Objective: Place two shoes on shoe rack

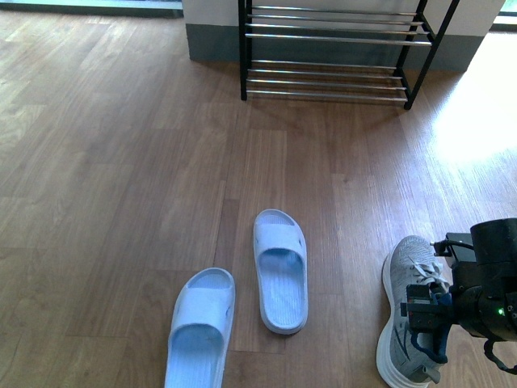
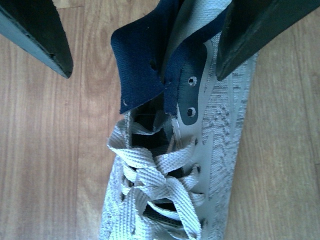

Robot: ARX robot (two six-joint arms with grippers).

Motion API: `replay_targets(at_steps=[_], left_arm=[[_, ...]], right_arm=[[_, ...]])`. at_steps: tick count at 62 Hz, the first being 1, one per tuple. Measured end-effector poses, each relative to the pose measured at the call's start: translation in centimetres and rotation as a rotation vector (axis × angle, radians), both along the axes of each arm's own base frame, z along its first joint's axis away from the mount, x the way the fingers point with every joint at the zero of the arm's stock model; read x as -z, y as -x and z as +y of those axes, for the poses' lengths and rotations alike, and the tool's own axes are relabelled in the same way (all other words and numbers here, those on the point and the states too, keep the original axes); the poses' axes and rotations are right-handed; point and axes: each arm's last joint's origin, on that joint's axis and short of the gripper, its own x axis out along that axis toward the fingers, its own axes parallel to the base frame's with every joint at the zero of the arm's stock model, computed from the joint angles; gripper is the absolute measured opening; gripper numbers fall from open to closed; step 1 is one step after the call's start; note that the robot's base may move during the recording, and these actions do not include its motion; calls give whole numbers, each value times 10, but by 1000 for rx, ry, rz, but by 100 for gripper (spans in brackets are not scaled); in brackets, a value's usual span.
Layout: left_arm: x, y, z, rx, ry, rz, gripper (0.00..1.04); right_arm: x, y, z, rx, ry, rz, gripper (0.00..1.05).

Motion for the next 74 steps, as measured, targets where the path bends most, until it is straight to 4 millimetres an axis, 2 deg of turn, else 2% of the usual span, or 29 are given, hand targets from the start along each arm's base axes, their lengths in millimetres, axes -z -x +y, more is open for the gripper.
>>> replay_targets(at_steps=[4, 19, 27, 38, 61, 74], left_arm=[[0, 0, 0, 0, 0, 0, 2], [0, 0, 0, 0, 0, 0, 2], [0, 0, 0, 0, 0, 0, 2], [0, 0, 0, 0, 0, 0, 2], [0, 0, 0, 0, 0, 0, 2], [0, 0, 0, 0, 0, 0, 2]], right_arm=[[-3, 1, -1, -2, -13, 2, 97], [-30, 5, -8, 2, -35, -30, 96], [-34, 4, -14, 5, -23, -44, 96], [-24, 6, -26, 27, 11, -19, 96], [-1, 2, -36, 31, 55, 12, 96], [9, -4, -34, 26, 63, 13, 96]])
